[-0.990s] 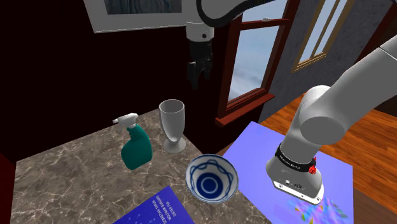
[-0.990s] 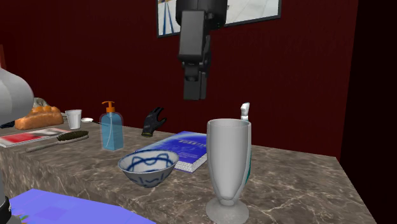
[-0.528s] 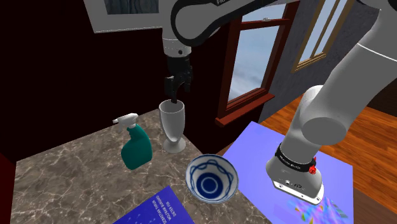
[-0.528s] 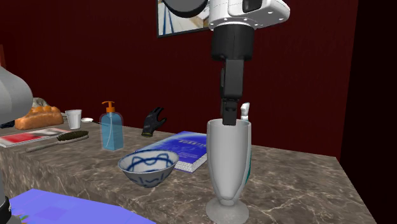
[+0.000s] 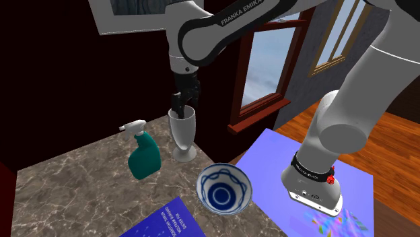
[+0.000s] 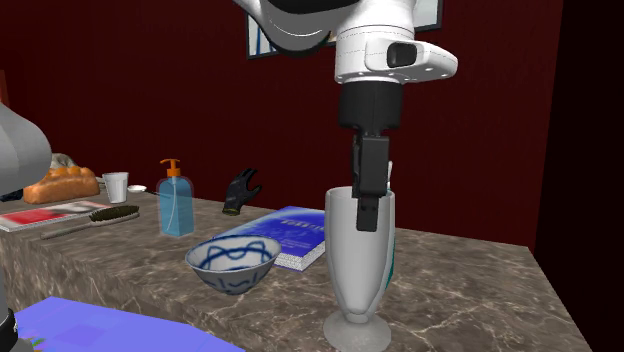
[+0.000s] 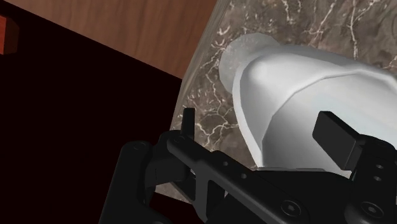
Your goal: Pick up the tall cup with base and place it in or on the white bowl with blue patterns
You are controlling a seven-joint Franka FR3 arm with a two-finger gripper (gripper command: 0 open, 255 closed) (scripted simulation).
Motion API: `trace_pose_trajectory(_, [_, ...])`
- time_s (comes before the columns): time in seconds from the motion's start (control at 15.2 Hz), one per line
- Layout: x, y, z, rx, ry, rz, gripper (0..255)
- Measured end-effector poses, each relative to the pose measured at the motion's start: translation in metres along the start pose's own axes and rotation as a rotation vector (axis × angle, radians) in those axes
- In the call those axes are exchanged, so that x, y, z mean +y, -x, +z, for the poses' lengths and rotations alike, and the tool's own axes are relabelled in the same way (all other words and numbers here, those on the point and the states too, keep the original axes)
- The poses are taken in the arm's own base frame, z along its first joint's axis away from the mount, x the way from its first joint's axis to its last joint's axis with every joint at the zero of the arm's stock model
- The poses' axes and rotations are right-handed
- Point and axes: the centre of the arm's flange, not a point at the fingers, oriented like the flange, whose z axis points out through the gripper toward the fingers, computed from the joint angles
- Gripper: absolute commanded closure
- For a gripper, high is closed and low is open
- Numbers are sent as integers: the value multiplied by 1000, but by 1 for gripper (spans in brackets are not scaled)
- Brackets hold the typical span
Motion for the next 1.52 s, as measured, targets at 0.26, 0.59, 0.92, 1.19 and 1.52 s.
trace_pose_trajectory(0.26, [0, 0, 6, 0, 0, 0, 0])
trace_pose_trajectory(0.59, [0, 0, 7, 1, 0, 0, 255])
trace_pose_trajectory(0.92, [1, 0, 6, 1, 0, 0, 255])
trace_pose_trajectory(1.19, [1, 0, 6, 1, 0, 0, 255])
trace_pose_trajectory(1.52, [1, 1, -14, 0, 0, 0, 255])
